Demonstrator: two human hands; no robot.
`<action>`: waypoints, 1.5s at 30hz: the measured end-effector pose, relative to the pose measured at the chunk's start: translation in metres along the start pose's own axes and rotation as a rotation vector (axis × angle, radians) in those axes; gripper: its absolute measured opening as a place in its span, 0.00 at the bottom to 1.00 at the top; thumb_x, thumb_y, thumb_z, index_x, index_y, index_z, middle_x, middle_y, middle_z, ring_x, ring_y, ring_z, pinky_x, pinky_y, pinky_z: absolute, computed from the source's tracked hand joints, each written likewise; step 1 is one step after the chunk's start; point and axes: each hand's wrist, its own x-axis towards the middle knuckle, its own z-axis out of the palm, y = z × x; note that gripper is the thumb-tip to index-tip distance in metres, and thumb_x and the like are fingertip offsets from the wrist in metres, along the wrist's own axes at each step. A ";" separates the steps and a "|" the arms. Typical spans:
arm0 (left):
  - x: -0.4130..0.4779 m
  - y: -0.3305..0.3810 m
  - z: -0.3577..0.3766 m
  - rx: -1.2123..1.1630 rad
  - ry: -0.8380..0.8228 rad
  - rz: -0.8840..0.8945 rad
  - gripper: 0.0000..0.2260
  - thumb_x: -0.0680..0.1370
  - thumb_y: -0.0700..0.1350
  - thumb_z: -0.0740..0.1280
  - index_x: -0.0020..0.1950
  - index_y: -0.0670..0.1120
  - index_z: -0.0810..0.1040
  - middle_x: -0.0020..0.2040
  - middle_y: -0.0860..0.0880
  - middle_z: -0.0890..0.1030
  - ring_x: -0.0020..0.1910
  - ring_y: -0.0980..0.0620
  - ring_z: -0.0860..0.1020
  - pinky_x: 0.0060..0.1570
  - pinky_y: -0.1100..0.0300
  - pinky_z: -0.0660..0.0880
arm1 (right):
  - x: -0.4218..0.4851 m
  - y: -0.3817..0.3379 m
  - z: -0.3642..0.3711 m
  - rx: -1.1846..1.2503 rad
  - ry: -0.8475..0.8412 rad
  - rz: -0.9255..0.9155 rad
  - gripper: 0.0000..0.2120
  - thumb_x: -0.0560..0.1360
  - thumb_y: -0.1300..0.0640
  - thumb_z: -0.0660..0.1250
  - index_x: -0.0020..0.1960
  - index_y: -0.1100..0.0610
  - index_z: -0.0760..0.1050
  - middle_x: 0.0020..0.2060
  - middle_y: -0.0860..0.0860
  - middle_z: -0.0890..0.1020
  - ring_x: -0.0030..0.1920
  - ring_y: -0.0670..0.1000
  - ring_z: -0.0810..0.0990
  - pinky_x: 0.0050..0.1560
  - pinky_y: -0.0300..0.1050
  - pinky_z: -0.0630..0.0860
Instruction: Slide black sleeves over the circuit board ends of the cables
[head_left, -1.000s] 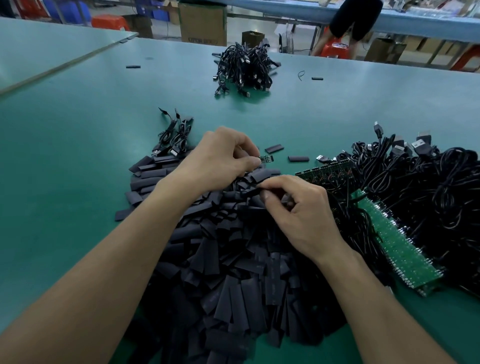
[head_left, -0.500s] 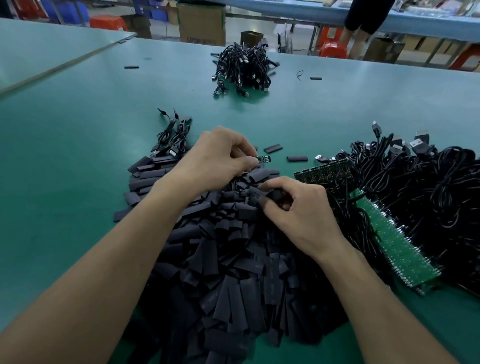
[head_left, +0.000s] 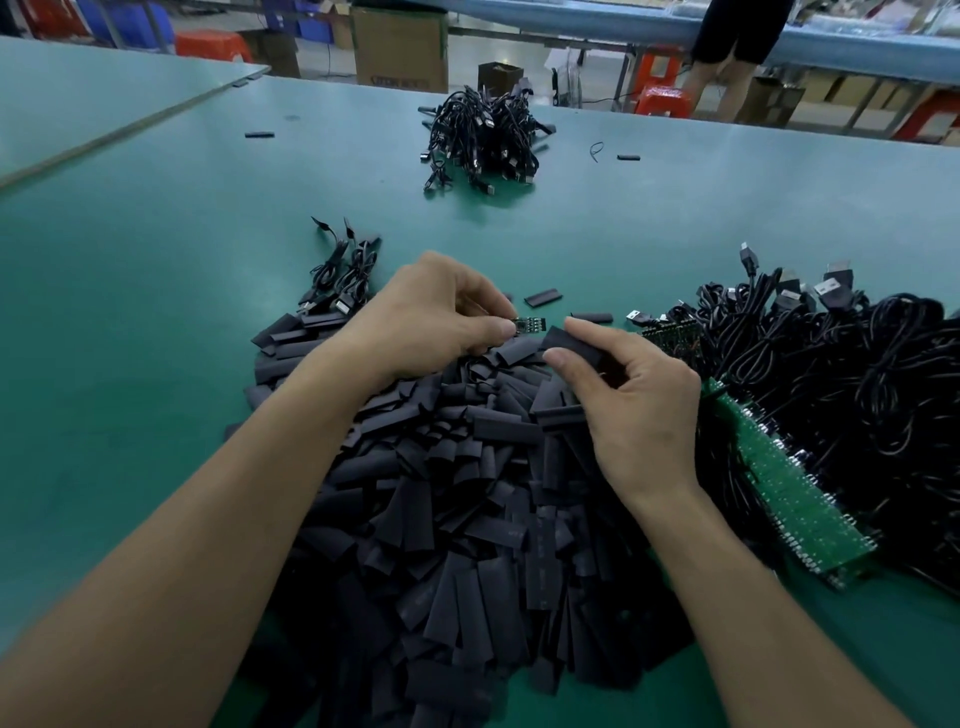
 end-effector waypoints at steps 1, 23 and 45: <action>0.000 0.000 0.000 -0.011 -0.004 -0.001 0.04 0.76 0.44 0.75 0.50 0.48 0.86 0.41 0.48 0.87 0.42 0.51 0.85 0.53 0.53 0.82 | 0.000 0.000 0.000 -0.002 0.008 -0.001 0.15 0.71 0.54 0.77 0.58 0.55 0.84 0.44 0.35 0.80 0.46 0.29 0.79 0.51 0.25 0.72; -0.003 0.005 0.001 -0.120 -0.124 0.022 0.03 0.77 0.40 0.73 0.46 0.47 0.84 0.36 0.49 0.86 0.34 0.56 0.81 0.41 0.66 0.80 | -0.002 0.002 0.000 -0.003 0.040 -0.033 0.13 0.72 0.55 0.76 0.56 0.57 0.85 0.43 0.39 0.81 0.44 0.28 0.78 0.49 0.23 0.70; -0.002 -0.001 -0.004 -0.103 -0.227 0.026 0.10 0.74 0.46 0.76 0.53 0.47 0.82 0.40 0.49 0.87 0.41 0.53 0.85 0.49 0.63 0.79 | -0.001 0.005 0.001 0.249 -0.177 -0.010 0.10 0.72 0.55 0.75 0.52 0.44 0.83 0.45 0.40 0.86 0.48 0.41 0.84 0.52 0.35 0.77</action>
